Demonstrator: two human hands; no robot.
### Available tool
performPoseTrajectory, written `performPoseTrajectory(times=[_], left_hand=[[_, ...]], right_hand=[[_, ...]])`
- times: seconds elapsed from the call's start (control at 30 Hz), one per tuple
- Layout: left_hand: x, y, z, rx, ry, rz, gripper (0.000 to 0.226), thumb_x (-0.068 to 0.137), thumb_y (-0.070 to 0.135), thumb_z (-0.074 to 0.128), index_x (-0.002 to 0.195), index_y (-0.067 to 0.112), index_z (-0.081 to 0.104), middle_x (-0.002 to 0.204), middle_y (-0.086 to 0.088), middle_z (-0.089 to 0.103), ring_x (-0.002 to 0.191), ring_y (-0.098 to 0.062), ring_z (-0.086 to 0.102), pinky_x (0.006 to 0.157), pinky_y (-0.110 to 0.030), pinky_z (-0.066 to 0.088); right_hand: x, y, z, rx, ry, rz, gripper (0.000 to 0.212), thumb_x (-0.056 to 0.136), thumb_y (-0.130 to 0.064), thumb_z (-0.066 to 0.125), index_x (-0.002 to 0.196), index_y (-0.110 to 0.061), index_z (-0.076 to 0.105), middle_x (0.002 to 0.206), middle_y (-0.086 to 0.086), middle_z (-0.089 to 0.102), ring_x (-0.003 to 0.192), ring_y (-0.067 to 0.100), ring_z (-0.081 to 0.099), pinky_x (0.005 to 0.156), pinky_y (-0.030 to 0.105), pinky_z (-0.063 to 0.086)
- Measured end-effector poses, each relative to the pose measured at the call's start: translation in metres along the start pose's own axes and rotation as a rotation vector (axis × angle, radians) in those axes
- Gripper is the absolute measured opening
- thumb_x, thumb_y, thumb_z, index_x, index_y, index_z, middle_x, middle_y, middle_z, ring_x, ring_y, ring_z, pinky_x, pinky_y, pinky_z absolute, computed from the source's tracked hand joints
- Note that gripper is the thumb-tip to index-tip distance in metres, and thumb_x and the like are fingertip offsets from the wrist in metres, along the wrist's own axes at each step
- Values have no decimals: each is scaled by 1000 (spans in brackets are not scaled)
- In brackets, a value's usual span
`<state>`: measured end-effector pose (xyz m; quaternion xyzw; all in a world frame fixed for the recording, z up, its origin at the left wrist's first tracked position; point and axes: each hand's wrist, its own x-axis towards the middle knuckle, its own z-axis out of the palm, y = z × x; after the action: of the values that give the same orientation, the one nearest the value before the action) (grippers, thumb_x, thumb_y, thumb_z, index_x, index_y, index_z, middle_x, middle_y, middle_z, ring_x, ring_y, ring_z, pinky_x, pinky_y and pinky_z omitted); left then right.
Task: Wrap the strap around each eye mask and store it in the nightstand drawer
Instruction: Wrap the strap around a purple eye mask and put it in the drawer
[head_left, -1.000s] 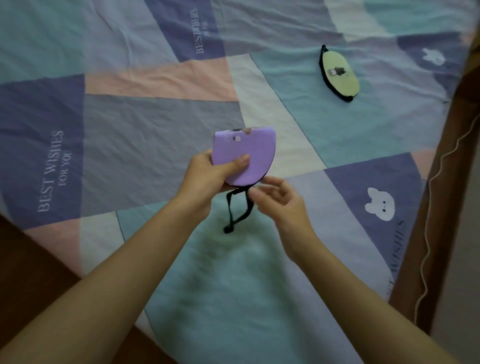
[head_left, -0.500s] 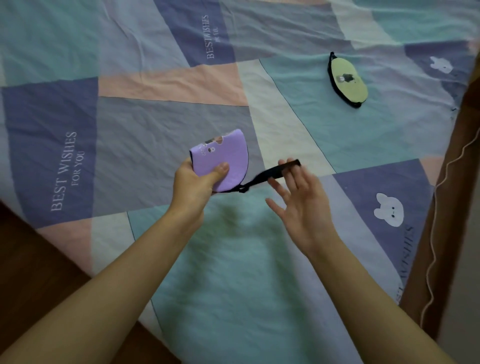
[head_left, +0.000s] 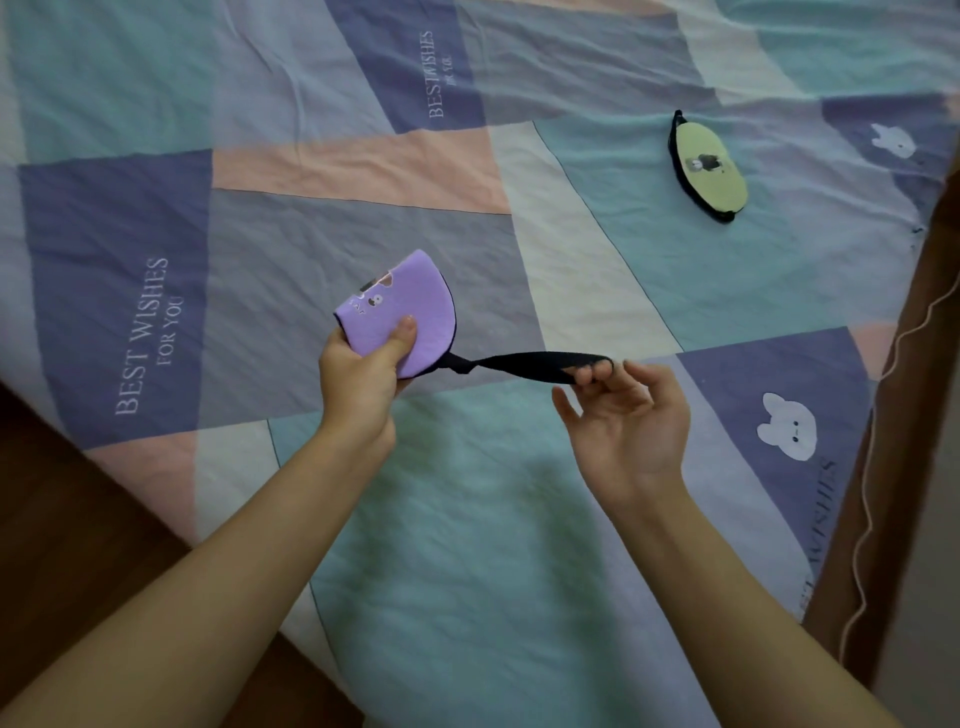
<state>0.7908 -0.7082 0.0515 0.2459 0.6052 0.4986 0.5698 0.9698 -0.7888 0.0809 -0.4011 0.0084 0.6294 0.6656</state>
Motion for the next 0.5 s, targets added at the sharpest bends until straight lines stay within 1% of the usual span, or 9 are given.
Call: performPoseTrajectory(times=[0.03, 0.1, 0.17, 0.2, 0.23, 0.3, 0.37, 0.43, 0.5], left_hand=[[-1, -2, 1, -11, -3, -20, 38, 82, 9, 71, 118, 14, 59, 108, -2, 68, 95, -18, 66, 81, -34, 57], [-2, -6, 1, -32, -3, -58, 41, 83, 9, 71, 122, 10, 58, 112, -5, 68, 94, -18, 66, 77, -30, 57], [-3, -9, 0, -35, -10, -78, 42, 82, 10, 71, 122, 9, 58, 112, -5, 68, 91, -16, 67, 74, -27, 58], [-4, -10, 0, -32, -16, -83, 42, 82, 10, 71, 122, 10, 58, 111, -5, 69, 90, -15, 67, 71, -26, 58], [-6, -12, 0, -28, -23, -88, 42, 82, 10, 72, 122, 10, 58, 110, -4, 69, 89, -15, 67, 71, -26, 58], [-10, -16, 0, -20, -39, -102, 40, 82, 10, 72, 120, 11, 59, 107, -4, 69, 90, -17, 68, 75, -31, 58], [-13, -19, 0, -10, -60, -115, 38, 82, 9, 72, 117, 13, 60, 105, -4, 70, 91, -19, 67, 79, -35, 57], [-16, -21, -1, 4, -84, -121, 38, 82, 9, 71, 118, 12, 60, 106, -5, 69, 93, -21, 67, 80, -35, 57], [-18, -23, -1, 27, -117, -120, 39, 82, 10, 71, 120, 11, 59, 109, -6, 69, 95, -21, 67, 79, -34, 58]], right_hand=[[1, 1, 2, 65, -1, 6, 21, 75, -19, 46, 63, -13, 62, 62, -3, 56, 67, 12, 58, 89, 31, 37], [4, 4, 1, 132, -21, 18, 30, 78, -14, 40, 81, -8, 69, 65, 0, 57, 71, 15, 60, 88, 28, 44], [5, 5, 1, 118, -54, 20, 39, 76, -6, 36, 97, -7, 69, 71, 1, 64, 73, 14, 64, 77, 24, 51], [5, 6, 0, 83, -54, 12, 42, 77, -2, 35, 103, -10, 67, 78, 1, 68, 72, 13, 65, 71, 21, 51], [6, 8, 1, 38, -40, -3, 44, 81, 1, 32, 106, -13, 66, 85, -1, 72, 70, 11, 65, 66, 19, 50], [6, 12, 4, -35, 8, -42, 42, 89, 3, 32, 108, -18, 64, 98, -4, 74, 63, 8, 62, 60, 17, 47], [5, 16, 7, -96, 52, -80, 36, 92, 3, 42, 107, -21, 64, 103, -6, 73, 58, 7, 59, 55, 15, 45], [5, 19, 7, -182, 70, -107, 32, 90, 0, 51, 107, -22, 65, 107, -7, 72, 58, 7, 58, 53, 14, 40], [4, 22, 5, -283, 61, -128, 33, 88, -1, 56, 110, -23, 65, 109, -9, 71, 65, 8, 57, 54, 16, 36]])
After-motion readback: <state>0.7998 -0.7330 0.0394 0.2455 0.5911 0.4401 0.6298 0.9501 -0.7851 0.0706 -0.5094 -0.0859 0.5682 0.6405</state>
